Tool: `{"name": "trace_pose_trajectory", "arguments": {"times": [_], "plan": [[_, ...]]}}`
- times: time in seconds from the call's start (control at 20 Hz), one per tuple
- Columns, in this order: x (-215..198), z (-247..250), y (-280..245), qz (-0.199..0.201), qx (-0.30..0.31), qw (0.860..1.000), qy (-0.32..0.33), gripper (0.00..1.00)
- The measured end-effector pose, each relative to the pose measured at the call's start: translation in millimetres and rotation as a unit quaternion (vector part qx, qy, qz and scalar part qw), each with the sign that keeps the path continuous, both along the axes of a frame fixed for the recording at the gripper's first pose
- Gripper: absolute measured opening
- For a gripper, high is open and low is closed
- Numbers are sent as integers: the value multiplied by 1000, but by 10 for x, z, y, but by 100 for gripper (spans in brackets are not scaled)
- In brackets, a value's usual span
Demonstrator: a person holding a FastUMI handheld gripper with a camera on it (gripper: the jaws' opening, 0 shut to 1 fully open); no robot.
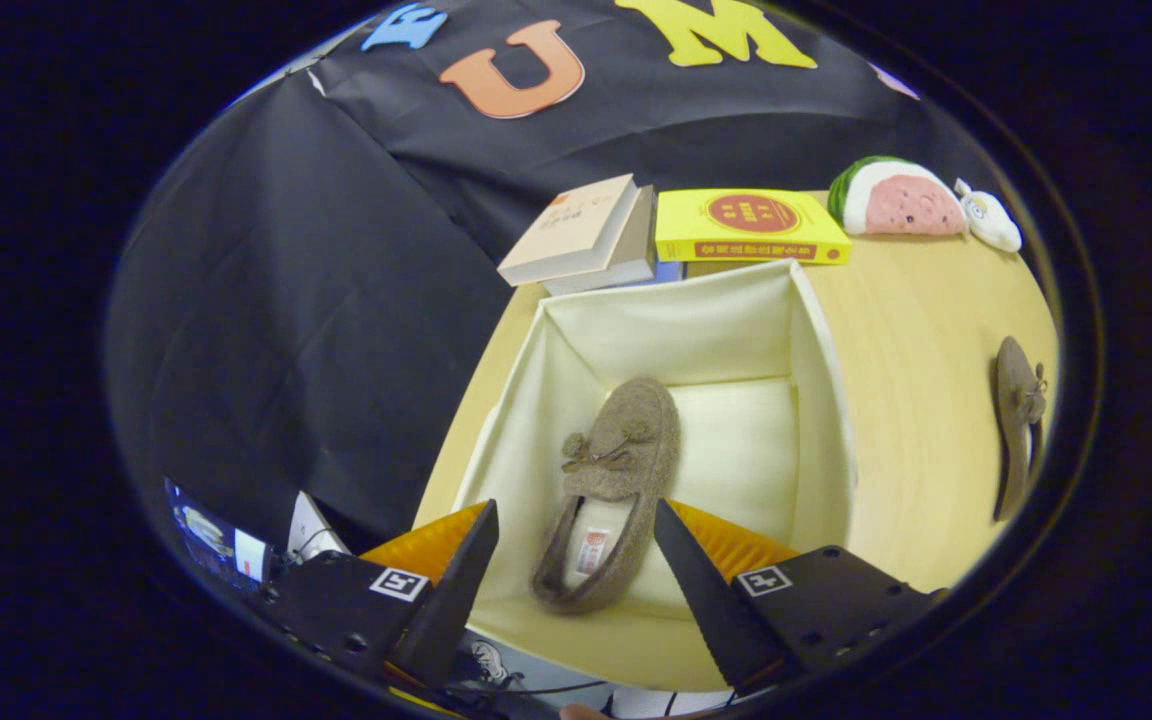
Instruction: Open the storage box then place both shoes into the box .Put the left shoe in first, then the right shoe, with the right side of both shoes facing outward in a uniform manner.
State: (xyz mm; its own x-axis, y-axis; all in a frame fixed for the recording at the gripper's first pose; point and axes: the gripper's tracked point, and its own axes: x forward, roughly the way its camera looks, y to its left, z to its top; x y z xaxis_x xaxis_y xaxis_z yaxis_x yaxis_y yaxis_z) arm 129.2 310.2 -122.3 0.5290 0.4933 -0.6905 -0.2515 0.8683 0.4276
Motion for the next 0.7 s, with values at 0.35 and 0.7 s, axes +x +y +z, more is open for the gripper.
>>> {"name": "trace_pose_trajectory", "arguments": {"times": [0.35,0.7], "plan": [[-268,366,-420,36,22,999,-33,96],[-258,356,-1437,-35,-26,999,-26,96]]}}
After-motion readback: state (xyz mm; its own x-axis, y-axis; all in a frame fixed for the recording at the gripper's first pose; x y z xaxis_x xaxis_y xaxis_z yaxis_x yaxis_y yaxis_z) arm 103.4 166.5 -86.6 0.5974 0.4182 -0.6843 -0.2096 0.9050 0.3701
